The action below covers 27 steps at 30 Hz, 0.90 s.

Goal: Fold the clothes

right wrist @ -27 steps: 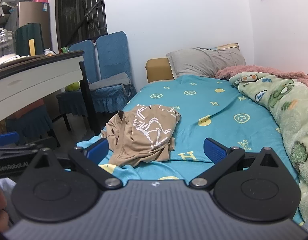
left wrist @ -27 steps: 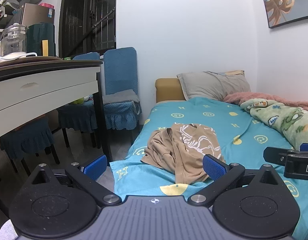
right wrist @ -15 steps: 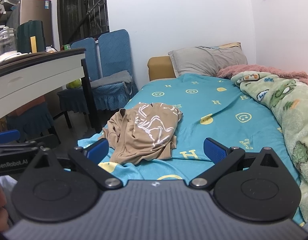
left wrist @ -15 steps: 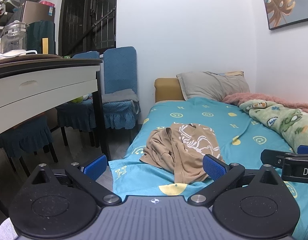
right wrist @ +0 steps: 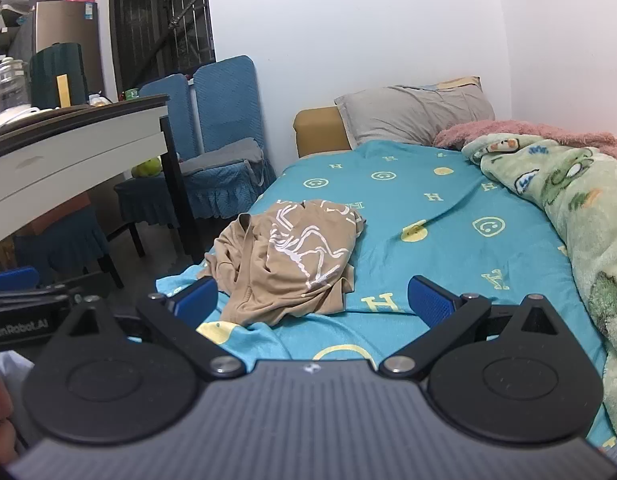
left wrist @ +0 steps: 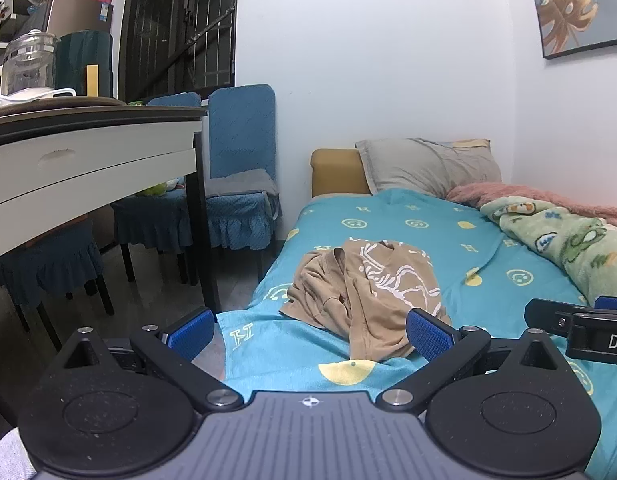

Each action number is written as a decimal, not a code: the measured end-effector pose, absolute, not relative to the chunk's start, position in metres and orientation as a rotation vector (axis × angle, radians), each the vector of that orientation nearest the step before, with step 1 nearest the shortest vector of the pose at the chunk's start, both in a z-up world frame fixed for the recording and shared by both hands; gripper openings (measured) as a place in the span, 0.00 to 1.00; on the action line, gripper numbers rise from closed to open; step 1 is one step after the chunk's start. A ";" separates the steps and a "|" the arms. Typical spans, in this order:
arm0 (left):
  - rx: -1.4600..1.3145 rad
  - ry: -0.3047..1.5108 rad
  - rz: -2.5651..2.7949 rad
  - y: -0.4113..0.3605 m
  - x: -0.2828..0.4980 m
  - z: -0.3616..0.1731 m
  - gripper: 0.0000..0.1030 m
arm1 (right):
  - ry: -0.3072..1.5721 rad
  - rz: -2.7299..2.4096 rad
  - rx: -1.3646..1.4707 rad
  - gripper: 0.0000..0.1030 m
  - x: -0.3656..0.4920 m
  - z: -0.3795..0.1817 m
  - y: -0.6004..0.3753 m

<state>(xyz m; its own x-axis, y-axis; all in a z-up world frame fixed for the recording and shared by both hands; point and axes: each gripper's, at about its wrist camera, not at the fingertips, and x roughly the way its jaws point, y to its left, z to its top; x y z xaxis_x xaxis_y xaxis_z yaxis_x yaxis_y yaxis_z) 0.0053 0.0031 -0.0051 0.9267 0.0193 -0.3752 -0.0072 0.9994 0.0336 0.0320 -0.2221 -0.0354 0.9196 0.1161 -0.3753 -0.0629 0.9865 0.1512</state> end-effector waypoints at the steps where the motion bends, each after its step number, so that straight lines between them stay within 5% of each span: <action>1: 0.031 0.386 0.015 0.003 0.006 -0.005 1.00 | 0.394 0.093 0.139 1.00 0.032 -0.035 -0.223; 13: 0.026 0.394 0.018 0.004 0.010 -0.006 1.00 | 0.382 0.059 0.186 1.00 0.038 -0.022 -0.224; 23: 0.058 0.413 -0.016 0.009 0.068 0.012 1.00 | 0.196 0.054 0.303 1.00 0.069 0.095 -0.239; 27: 0.103 0.455 -0.006 0.005 0.133 0.008 1.00 | 0.208 0.042 0.244 1.00 0.093 0.102 -0.267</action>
<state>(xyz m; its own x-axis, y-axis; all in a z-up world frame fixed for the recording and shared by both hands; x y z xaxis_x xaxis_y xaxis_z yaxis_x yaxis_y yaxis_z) 0.1325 0.0047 0.0083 0.8982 0.0176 -0.4391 0.0287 0.9947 0.0984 0.0935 -0.2669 0.1020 0.9777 0.0664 -0.1990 -0.0163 0.9697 0.2437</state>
